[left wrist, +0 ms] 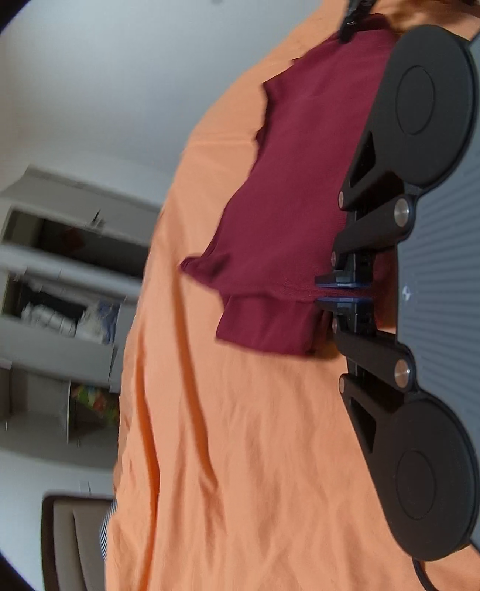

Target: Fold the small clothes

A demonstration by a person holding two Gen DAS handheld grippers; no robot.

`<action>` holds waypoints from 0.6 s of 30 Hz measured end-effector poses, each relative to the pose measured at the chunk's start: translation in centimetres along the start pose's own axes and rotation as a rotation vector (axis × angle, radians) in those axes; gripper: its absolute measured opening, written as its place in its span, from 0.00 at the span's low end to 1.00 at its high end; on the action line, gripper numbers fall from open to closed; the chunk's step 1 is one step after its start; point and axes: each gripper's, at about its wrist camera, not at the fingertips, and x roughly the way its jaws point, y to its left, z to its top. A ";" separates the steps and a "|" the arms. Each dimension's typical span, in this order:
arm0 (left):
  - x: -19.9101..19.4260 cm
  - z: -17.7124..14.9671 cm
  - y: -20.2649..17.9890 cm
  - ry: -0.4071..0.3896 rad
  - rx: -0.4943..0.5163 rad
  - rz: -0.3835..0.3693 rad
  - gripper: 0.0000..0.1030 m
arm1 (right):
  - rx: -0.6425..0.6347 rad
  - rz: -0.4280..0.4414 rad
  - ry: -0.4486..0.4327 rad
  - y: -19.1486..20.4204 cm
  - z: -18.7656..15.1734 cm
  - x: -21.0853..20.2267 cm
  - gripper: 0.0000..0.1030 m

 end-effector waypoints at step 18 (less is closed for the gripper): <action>1.2 -1.3 1.0 0.051 -0.130 0.048 0.19 | -0.027 -0.035 -0.001 0.5 0.0 0.0 0.47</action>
